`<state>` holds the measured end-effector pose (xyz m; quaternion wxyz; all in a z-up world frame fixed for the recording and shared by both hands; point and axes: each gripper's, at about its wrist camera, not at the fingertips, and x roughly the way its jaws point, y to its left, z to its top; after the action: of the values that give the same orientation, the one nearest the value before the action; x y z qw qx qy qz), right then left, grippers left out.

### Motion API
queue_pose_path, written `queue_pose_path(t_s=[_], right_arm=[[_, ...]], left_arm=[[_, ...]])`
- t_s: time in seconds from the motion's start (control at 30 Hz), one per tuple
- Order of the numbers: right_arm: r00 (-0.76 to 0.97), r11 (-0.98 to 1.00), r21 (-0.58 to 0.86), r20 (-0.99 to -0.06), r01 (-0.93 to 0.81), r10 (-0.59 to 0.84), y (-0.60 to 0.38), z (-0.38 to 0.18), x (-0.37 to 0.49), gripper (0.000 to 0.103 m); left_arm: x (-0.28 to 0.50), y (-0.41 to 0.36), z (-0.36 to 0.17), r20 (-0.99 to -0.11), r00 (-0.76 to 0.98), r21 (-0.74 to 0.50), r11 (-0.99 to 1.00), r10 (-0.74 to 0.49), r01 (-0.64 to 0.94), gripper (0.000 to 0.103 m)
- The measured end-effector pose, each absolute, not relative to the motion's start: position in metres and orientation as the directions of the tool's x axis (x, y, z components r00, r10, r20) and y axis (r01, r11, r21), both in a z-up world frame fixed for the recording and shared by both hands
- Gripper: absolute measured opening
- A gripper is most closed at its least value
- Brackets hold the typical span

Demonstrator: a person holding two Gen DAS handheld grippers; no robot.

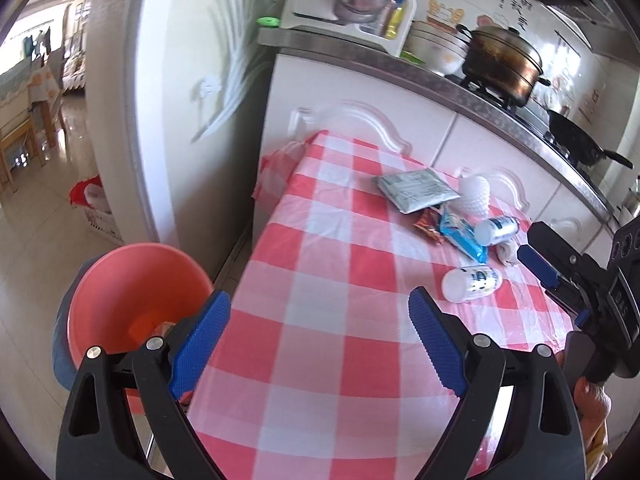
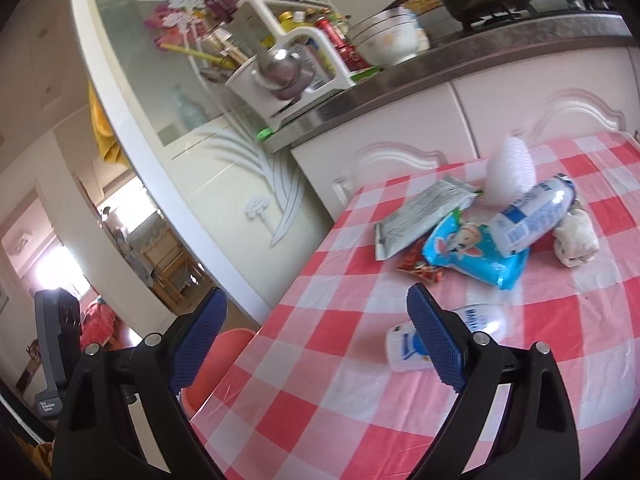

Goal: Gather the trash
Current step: 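Move both open grippers back over the table, then grasp the second white foam net sleeve with the left gripper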

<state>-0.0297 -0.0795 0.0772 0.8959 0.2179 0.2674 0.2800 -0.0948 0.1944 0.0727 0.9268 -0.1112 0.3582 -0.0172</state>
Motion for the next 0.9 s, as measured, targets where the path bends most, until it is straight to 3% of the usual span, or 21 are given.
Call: queue_pose_path(t_s=[0.4,0.67,0.9], right_arm=[[0.791,0.739,0.633,-0.322,-0.228,0.52,-0.17,0.067,-0.01,0.092],[0.787,0.761,0.643,-0.421,-0.091,0.45,-0.22,0.04,0.02,0.092],[0.781,0.748,0.662,-0.447,-0.039,0.437,-0.239,0.023,0.04,0.092]], left_arm=[[-0.053,0.131,0.093,-0.658,0.729,-0.172,0.98,-0.189,0.099,0.09],[0.009,0.08,0.101,-0.678,0.686,-0.075,0.953,-0.265,0.293,0.09],[0.075,0.031,0.109,-0.682,0.636,-0.119,0.913,-0.361,0.391,0.09]])
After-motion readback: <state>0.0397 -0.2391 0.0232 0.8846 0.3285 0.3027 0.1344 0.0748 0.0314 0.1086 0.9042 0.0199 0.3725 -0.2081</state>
